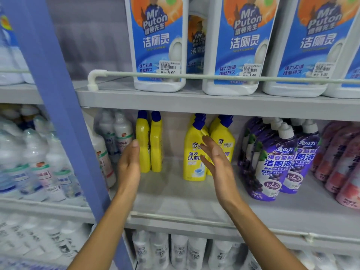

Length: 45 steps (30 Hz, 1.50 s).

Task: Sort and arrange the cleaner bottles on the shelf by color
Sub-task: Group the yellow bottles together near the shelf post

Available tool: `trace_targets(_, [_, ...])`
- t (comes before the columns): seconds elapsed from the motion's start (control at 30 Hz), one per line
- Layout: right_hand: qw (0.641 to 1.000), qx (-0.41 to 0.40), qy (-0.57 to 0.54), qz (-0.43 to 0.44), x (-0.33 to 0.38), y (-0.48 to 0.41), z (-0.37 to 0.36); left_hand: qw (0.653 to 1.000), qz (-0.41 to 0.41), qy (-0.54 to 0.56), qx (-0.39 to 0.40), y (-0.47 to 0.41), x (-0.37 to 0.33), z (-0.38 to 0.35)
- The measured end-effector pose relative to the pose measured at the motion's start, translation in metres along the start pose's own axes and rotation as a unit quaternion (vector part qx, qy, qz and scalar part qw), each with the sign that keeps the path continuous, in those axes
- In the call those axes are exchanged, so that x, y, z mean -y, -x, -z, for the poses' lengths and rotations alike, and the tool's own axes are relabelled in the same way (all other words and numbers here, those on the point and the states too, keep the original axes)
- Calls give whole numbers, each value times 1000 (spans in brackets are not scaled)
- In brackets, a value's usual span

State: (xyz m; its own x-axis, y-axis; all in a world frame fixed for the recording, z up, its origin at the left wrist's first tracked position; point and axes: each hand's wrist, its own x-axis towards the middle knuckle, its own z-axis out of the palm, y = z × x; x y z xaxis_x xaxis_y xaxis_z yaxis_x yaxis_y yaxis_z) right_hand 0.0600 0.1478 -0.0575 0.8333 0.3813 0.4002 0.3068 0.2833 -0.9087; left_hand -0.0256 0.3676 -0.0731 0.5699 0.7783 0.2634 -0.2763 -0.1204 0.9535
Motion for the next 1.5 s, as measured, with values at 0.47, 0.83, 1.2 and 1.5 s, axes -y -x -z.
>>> trace_targets(0.47, [984, 81, 129, -88, -21, -115, -128, 994, 23, -105, 1, -75, 2, -27])
trace_targets(0.83, [984, 35, 165, -51, -68, -114, -131, 996, -45, -81, -19, -67, 24, -23])
trace_targets(1.2, [990, 23, 134, 21, -48, -37, -90, 999, -29, -37, -2, 3, 17, -23])
trace_targets(1.5, [987, -31, 152, 43, -19, 10, -16, 976, 18, -49, 212, 39, -3, -34])
